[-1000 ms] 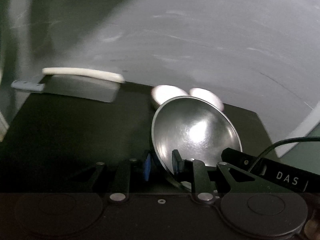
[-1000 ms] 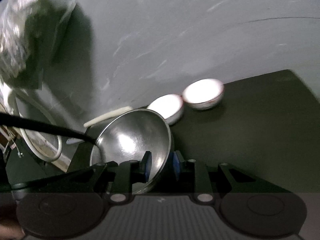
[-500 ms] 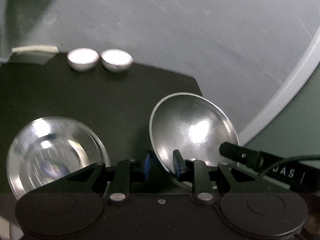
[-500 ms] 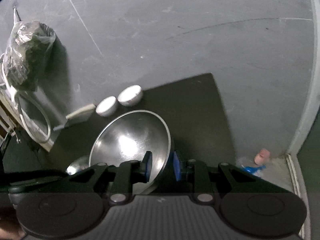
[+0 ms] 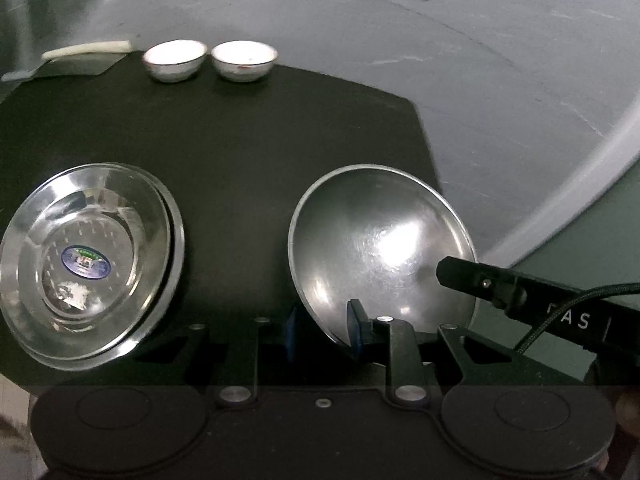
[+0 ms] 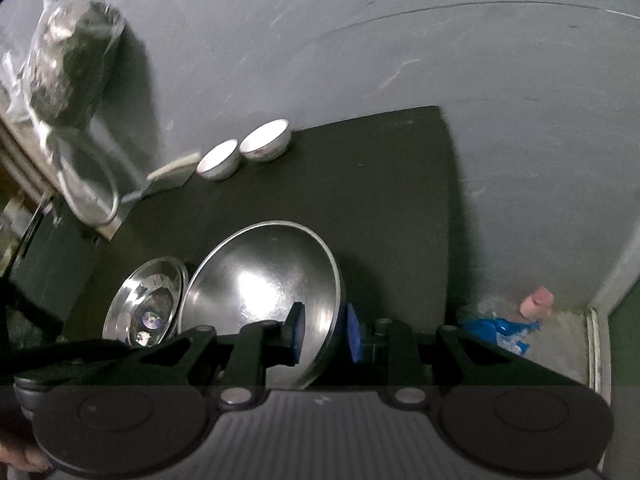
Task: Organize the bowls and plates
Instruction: 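Carry the steel bowl beside the stacked plates, lower it, open the left tool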
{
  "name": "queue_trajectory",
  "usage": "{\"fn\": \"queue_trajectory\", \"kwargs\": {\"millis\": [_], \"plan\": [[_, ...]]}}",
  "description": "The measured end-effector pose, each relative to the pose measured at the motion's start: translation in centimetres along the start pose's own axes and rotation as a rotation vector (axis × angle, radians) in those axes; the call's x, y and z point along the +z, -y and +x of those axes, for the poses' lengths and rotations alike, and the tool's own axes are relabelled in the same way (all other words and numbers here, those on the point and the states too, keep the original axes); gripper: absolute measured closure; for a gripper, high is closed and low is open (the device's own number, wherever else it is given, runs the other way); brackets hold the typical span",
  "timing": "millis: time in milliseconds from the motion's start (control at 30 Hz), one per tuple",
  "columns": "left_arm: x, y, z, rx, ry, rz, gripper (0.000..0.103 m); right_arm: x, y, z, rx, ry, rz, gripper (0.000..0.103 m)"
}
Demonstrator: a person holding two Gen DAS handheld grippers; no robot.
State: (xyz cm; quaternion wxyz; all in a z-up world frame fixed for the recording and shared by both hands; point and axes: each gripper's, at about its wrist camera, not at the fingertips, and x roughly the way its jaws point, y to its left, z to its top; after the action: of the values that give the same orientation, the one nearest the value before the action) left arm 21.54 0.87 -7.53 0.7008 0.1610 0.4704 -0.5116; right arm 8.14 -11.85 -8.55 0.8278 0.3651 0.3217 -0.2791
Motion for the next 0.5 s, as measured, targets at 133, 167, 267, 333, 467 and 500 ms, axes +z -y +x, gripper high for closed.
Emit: {"fn": "queue_trajectory", "kwargs": {"millis": [133, 167, 267, 333, 467, 500], "plan": [[1.6, -0.3, 1.7, 0.029, -0.014, -0.085, 0.075, 2.5, -0.1, 2.9, 0.007, -0.085, -0.101, 0.077], [2.1, -0.5, 2.0, 0.033, -0.015, -0.109, 0.075, 3.0, -0.3, 3.3, 0.006, -0.104, -0.129, 0.077], [3.2, -0.8, 2.8, 0.062, -0.001, -0.134, 0.074, 4.4, -0.7, 4.5, 0.032, -0.119, -0.206, 0.077], [3.7, -1.0, 3.3, 0.078, -0.016, -0.166, 0.073, 5.1, -0.6, 5.6, 0.051, -0.160, -0.206, 0.076], [4.0, -1.3, 3.5, 0.114, -0.008, -0.229, 0.073, 6.2, -0.5, 6.9, 0.099, -0.194, -0.265, 0.076], [4.1, -1.3, 3.6, 0.127, -0.007, -0.245, 0.073, 6.5, -0.6, 7.4, 0.115, -0.207, -0.280, 0.076]]}}
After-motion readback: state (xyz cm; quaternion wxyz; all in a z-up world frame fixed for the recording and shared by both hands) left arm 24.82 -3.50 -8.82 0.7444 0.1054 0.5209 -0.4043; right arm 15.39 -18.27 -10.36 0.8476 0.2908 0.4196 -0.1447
